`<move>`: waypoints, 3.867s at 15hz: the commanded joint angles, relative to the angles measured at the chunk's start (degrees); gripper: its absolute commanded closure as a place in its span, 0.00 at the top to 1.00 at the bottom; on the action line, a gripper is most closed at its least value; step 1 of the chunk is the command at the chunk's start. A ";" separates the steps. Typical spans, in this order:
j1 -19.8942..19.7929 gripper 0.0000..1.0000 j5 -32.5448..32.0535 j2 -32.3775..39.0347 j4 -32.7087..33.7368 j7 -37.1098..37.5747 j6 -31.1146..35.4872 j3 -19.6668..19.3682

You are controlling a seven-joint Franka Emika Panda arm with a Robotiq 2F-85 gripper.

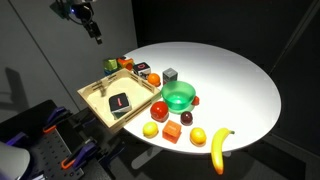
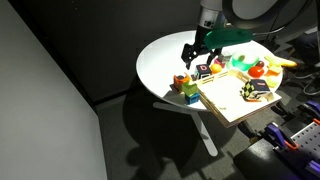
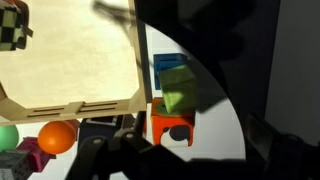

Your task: Put the yellow block in the crate

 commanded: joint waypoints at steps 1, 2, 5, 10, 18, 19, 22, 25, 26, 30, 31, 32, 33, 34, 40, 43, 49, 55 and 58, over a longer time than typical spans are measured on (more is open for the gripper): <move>1.31 1.00 1.39 2.14 -0.36 -6.59 4.49 -1.24; 1.46 1.00 1.01 3.08 -0.09 -7.94 4.74 -1.45; 1.91 1.00 0.30 5.10 0.46 -10.42 4.88 -2.31; 3.32 1.00 -2.93 7.47 1.20 -9.15 4.60 -4.79; 6.97 1.00 -7.89 10.37 1.49 -4.22 4.98 -7.98; 7.43 1.00 -8.39 10.83 1.58 -3.49 5.41 -8.38; 8.63 1.00 -10.35 12.62 2.07 -1.87 6.98 -9.69; 9.77 1.00 -11.37 14.74 3.22 -0.75 7.79 -11.04; 10.10 1.00 -11.30 15.34 3.62 -0.69 7.96 -11.38; 11.57 1.00 -10.90 17.56 5.40 -0.66 8.52 -12.61; 11.96 1.00 -10.89 18.10 5.84 -0.67 8.67 -12.89; 12.35 1.00 -10.88 18.56 6.30 -0.67 8.71 -13.20; 12.72 1.00 -10.99 19.00 6.71 -0.72 9.00 -13.50; 13.28 1.00 -11.40 19.43 7.10 -0.43 9.23 -14.06; 15.77 0.73 -12.78 21.62 9.20 1.30 8.04 -17.13; 16.15 0.49 -12.76 21.97 9.50 1.74 7.88 -17.83; 16.61 0.28 -13.03 19.51 8.34 3.03 6.41 -18.84; 14.82 0.28 -13.92 14.91 4.56 4.48 3.30 -19.37; 13.12 0.28 -14.03 12.27 1.21 5.35 3.33 -19.53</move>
